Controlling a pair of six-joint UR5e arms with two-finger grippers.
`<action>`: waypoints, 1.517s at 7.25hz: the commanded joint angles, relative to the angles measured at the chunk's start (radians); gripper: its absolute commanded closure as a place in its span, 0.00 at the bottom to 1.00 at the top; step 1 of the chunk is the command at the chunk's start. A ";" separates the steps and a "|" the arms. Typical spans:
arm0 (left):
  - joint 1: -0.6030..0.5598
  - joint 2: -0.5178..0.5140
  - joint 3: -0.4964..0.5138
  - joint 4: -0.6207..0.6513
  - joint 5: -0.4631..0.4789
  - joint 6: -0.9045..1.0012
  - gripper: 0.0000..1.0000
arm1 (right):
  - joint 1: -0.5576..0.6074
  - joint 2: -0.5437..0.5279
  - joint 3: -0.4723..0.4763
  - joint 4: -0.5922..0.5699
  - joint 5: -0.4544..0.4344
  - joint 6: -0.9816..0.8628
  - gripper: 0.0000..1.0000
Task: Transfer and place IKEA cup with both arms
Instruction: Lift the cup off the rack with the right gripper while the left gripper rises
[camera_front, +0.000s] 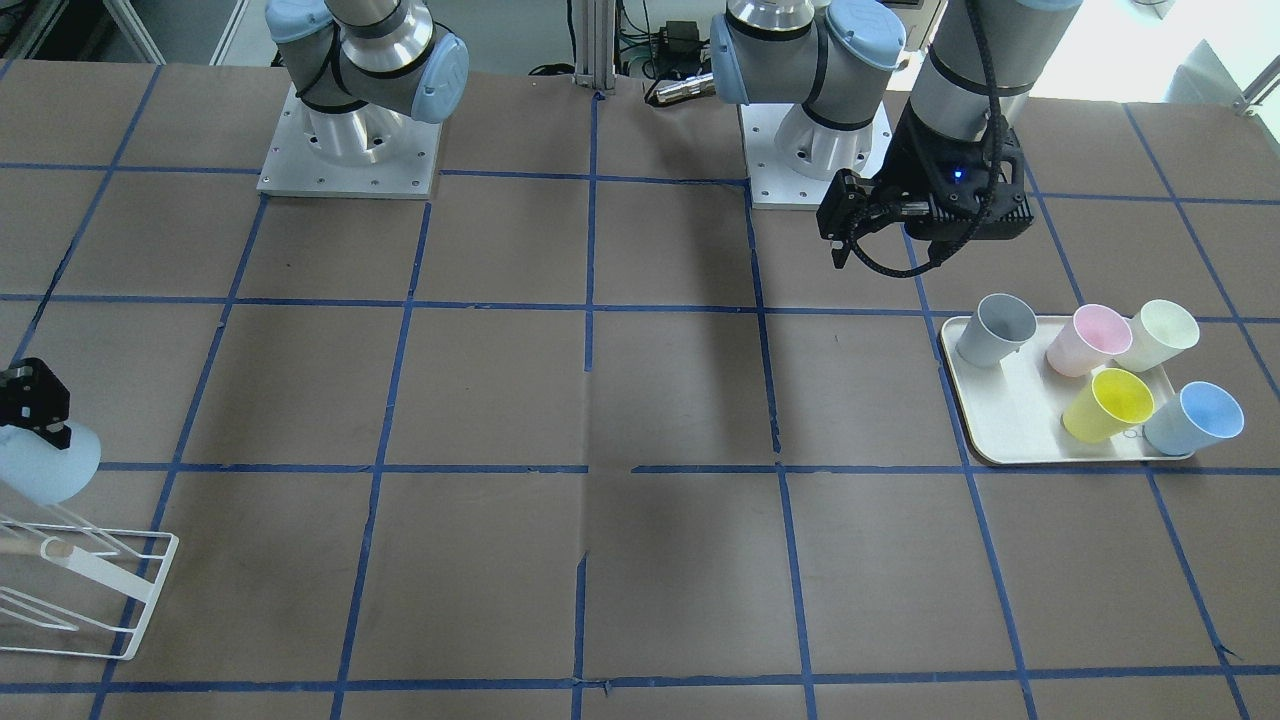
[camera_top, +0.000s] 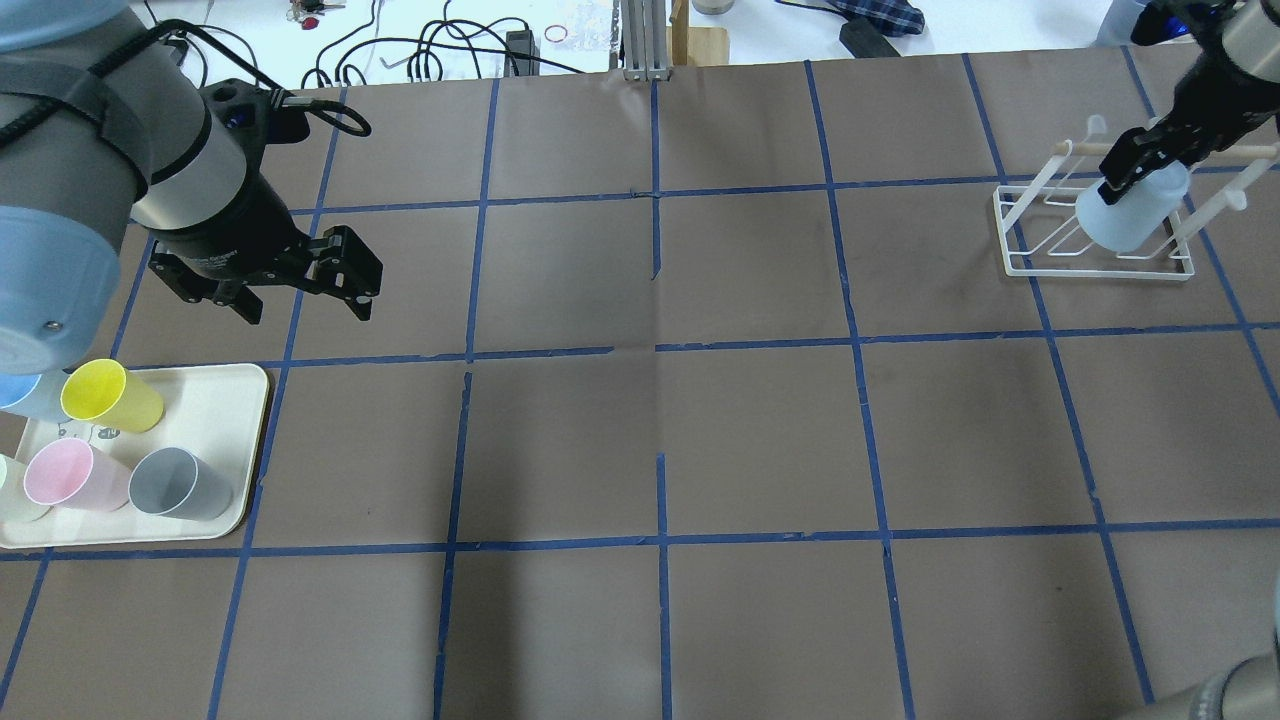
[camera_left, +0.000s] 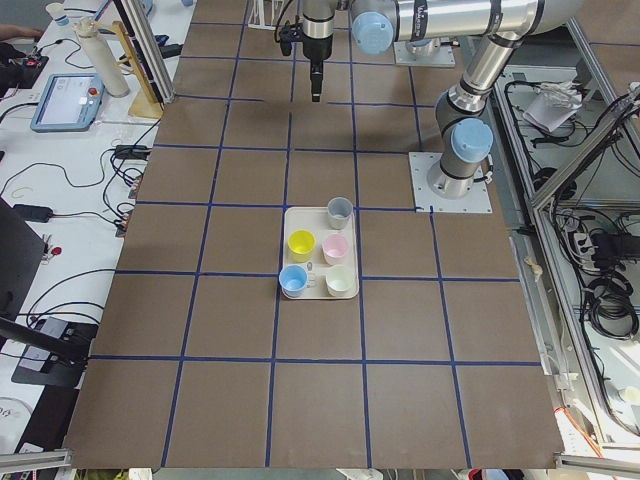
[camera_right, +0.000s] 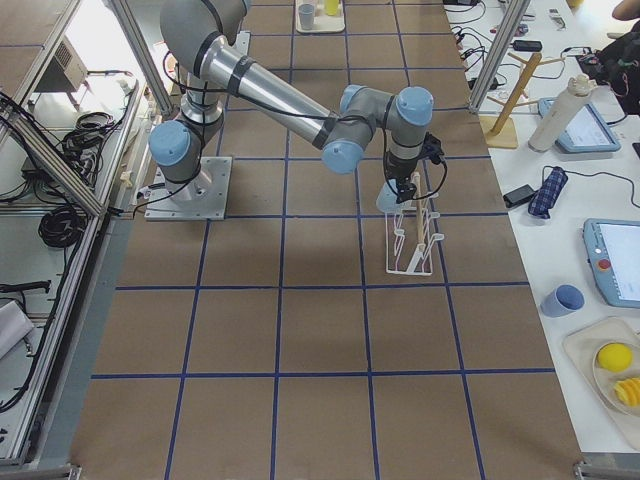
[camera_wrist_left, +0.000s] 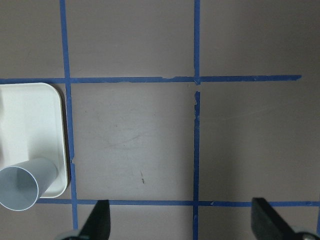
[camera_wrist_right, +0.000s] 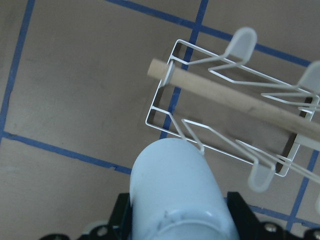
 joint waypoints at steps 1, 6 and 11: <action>0.003 -0.001 -0.002 0.002 0.001 -0.004 0.00 | 0.018 -0.121 0.002 0.167 0.008 0.007 0.66; 0.033 0.000 0.022 -0.001 -0.296 0.014 0.00 | 0.027 -0.117 0.004 0.683 0.540 0.011 0.66; 0.185 -0.014 -0.058 -0.155 -1.033 0.014 0.00 | 0.035 -0.107 0.016 1.242 0.966 -0.175 0.66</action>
